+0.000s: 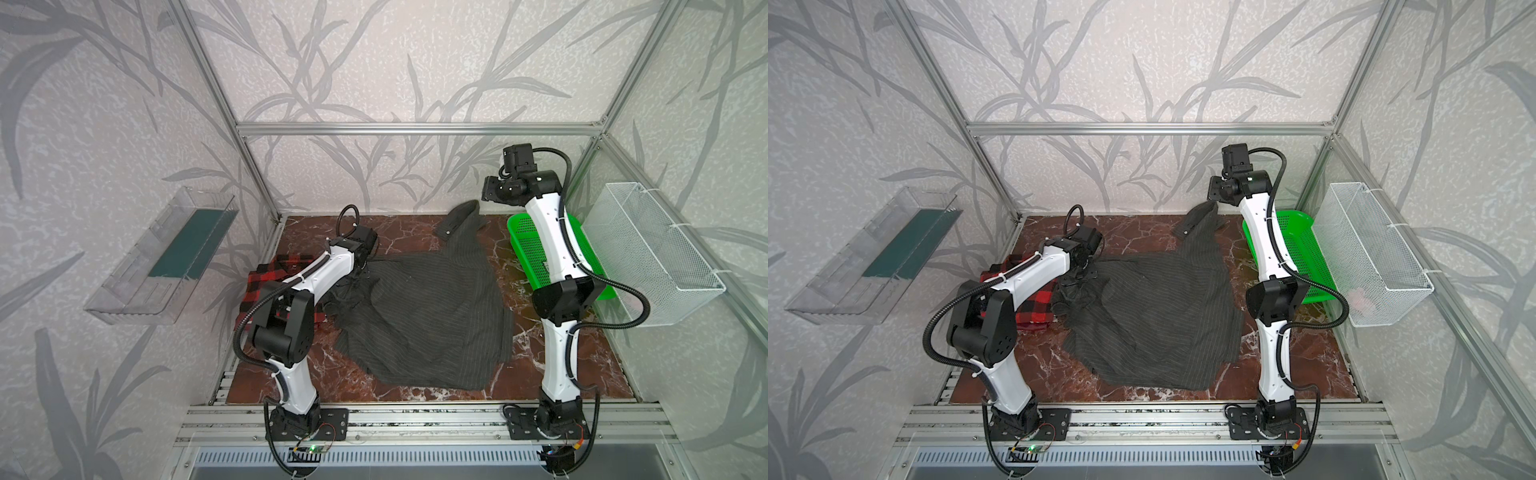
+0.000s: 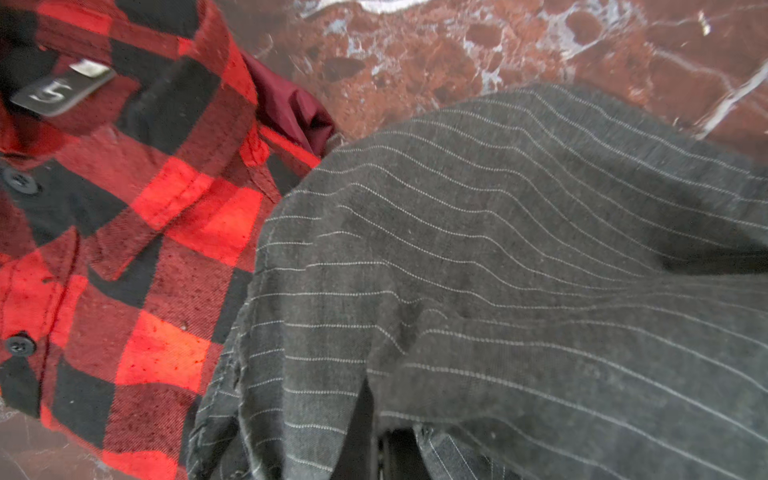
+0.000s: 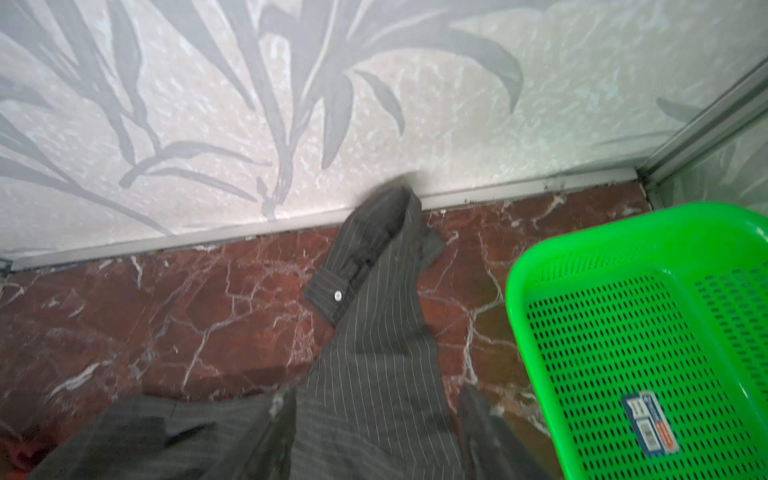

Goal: Fold and stack the long sleeve shirts

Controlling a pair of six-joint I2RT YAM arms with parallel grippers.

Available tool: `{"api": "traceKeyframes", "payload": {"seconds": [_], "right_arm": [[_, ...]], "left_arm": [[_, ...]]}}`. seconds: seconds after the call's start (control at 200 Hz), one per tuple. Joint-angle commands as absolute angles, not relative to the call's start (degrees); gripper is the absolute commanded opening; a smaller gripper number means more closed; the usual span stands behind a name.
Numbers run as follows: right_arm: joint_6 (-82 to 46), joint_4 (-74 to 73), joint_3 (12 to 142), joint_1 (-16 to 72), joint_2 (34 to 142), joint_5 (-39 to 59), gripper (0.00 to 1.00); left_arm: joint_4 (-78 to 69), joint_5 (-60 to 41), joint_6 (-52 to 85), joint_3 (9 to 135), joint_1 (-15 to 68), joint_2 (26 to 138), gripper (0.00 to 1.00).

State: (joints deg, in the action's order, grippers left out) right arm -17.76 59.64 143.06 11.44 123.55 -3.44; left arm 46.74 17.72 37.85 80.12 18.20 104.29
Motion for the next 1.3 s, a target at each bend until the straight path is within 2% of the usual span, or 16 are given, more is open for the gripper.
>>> {"api": "traceKeyframes", "payload": {"seconds": [0.0, 0.06, 0.145, 0.385, 0.495, 0.565, 0.76, 0.91, 1.04, 1.18, 1.294], "right_arm": [[-19.94, 57.92, 124.97, 14.18, 111.56, 0.74, 0.61], [-22.86, 44.92, 105.34, 15.82, 102.07, 3.34, 0.61], [-26.72, 32.23, 86.47, 17.27, 92.09, 4.83, 0.61], [-32.64, 24.89, 60.60, 24.93, 81.41, 5.64, 0.60], [-39.38, 20.60, 50.22, 26.35, 79.98, 5.44, 0.53], [-42.03, 17.20, 45.39, 26.71, 79.99, 3.70, 0.52], [-44.10, 17.92, 44.15, 26.01, 85.78, 2.40, 0.53], [-43.88, 18.43, 45.49, 19.76, 92.58, 6.22, 0.53], [-40.24, 21.79, 49.99, 15.08, 96.71, 3.27, 0.53], [-37.00, 24.40, 56.38, 12.28, 100.27, -2.35, 0.54], [-33.35, 26.25, 63.84, 10.86, 105.03, -3.53, 0.55]], "left_arm": [[50.83, 15.48, 39.97, 82.92, 17.46, 105.22, 0.00], [51.56, 14.45, 40.23, 83.92, 17.07, 105.92, 0.00], [51.84, 13.22, 40.44, 84.41, 16.56, 106.43, 0.00], [51.61, 10.66, 41.13, 84.93, 15.82, 106.94, 0.00], [51.33, 9.53, 41.47, 84.66, 15.49, 106.88, 0.00], [50.71, 8.90, 41.72, 84.10, 15.38, 106.44, 0.00], [49.18, 7.07, 43.03, 81.61, 15.21, 105.41, 0.01], [47.59, 5.77, 44.03, 78.91, 14.94, 103.76, 0.04], [47.24, 4.51, 44.04, 77.45, 14.65, 102.82, 0.07], [47.15, 3.93, 43.95, 76.99, 14.35, 101.89, 0.16], [47.67, 3.32, 43.86, 76.80, 14.31, 100.52, 0.32]]}}
